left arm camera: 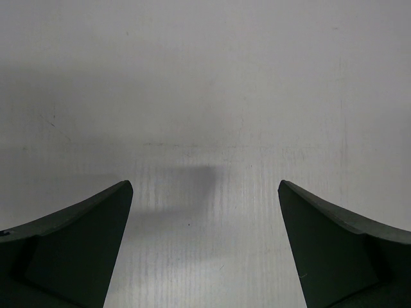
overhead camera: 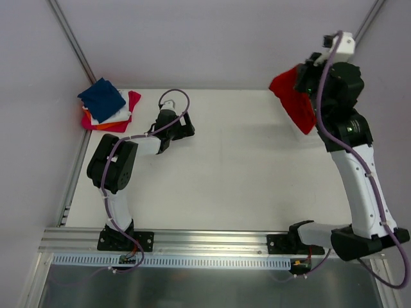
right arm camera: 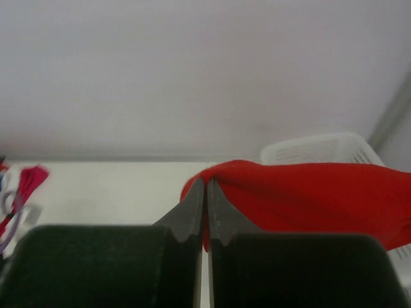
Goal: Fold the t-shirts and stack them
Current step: Grab the tshirt from the pile, then move the tshirt to the center of the board
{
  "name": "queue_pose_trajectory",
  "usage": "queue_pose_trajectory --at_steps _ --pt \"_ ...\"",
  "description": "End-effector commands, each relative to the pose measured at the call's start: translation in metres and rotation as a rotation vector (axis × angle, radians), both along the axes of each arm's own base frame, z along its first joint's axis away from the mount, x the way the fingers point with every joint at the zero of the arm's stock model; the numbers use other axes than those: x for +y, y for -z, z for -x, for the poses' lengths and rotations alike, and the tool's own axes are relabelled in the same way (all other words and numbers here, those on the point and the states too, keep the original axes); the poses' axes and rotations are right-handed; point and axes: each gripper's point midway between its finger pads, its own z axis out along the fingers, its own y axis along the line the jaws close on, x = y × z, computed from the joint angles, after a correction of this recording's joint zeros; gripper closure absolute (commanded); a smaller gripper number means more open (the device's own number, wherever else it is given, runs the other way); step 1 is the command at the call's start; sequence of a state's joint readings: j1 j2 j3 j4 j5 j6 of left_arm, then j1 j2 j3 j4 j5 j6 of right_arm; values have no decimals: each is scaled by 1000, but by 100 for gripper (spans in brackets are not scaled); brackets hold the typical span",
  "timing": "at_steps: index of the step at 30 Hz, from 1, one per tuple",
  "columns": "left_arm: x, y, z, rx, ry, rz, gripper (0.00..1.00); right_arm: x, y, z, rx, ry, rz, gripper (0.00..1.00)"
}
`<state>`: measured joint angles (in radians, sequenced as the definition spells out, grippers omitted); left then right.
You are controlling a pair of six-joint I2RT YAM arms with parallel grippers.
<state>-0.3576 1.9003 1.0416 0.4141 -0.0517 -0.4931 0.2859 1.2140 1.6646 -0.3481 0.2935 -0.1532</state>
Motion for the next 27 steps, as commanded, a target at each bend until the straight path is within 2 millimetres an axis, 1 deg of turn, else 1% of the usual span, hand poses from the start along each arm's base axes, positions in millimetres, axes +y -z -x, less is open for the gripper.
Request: queue_pose_trajectory --at_steps 1,2,3,4,5,6,7,8,9,10,11,12,13,14,15,16,18,19,20,21,22,23,24,25,26,27 --pt "0 -12 -6 -33 -2 44 1 130 -81 56 -201 -482 173 100" --pt "0 -12 -5 -33 -1 45 1 148 -83 66 -238 -527 332 100" --pt "0 -11 -5 -32 -2 43 1 171 -74 68 -221 -565 409 100" --pt "0 -12 -6 -33 -3 46 1 189 -85 88 -259 -604 430 100" --pt "0 -12 -6 -33 -2 45 1 193 -86 92 -269 -610 449 100" --pt "0 -12 -6 -33 -3 46 1 189 -95 96 -291 -602 420 100" --pt "0 -11 -6 -33 -3 46 1 173 -103 94 -301 -551 391 100" --pt "0 -11 -6 -33 -2 47 1 164 -95 86 -285 -516 379 100" --pt "0 -11 -6 -31 0 47 1 136 -118 95 -347 -453 263 100" --pt "0 -11 -5 -29 0 46 1 99 -119 82 -344 -330 223 100" --pt "0 -11 -6 -31 0 47 1 81 -101 70 -311 -267 193 100" --pt "0 -12 -6 -32 1 48 1 60 -106 68 -329 -202 76 100" --pt "-1 -12 -6 -33 1 49 1 21 -104 61 -329 -81 45 100" --pt "0 -12 -6 -34 2 47 1 -4 -108 70 -347 -1 -2 100" --pt "0 -12 -6 -32 2 47 1 -16 -102 68 -337 42 -28 100" --pt "0 -12 -6 -32 1 48 1 -29 -104 70 -348 81 -66 100" --pt "0 -11 -6 -32 -1 48 1 -31 -111 75 -364 79 -83 100" --pt "0 -12 -6 -34 0 47 1 -20 -115 74 -366 20 -94 100" --pt "0 -11 -6 -31 -1 48 1 -8 -111 64 -342 -22 -96 100" --pt "0 -11 -5 -31 -1 48 1 6 -107 58 -318 -76 -87 100" --pt "1 -10 -5 -29 -2 46 1 35 -117 64 -327 -183 -87 100" --pt "1 -12 -6 -34 -3 48 1 63 -102 48 -274 -234 26 100" --pt "1 -11 -6 -31 -4 48 1 86 -97 46 -263 -281 107 100" --pt "0 -12 -6 -33 -1 50 1 127 -108 66 -292 -385 164 100" --pt "0 -13 -6 -35 -2 48 1 147 -105 68 -304 -430 318 100" --pt "1 -12 -6 -32 -4 49 1 193 -80 71 -254 -522 418 100"
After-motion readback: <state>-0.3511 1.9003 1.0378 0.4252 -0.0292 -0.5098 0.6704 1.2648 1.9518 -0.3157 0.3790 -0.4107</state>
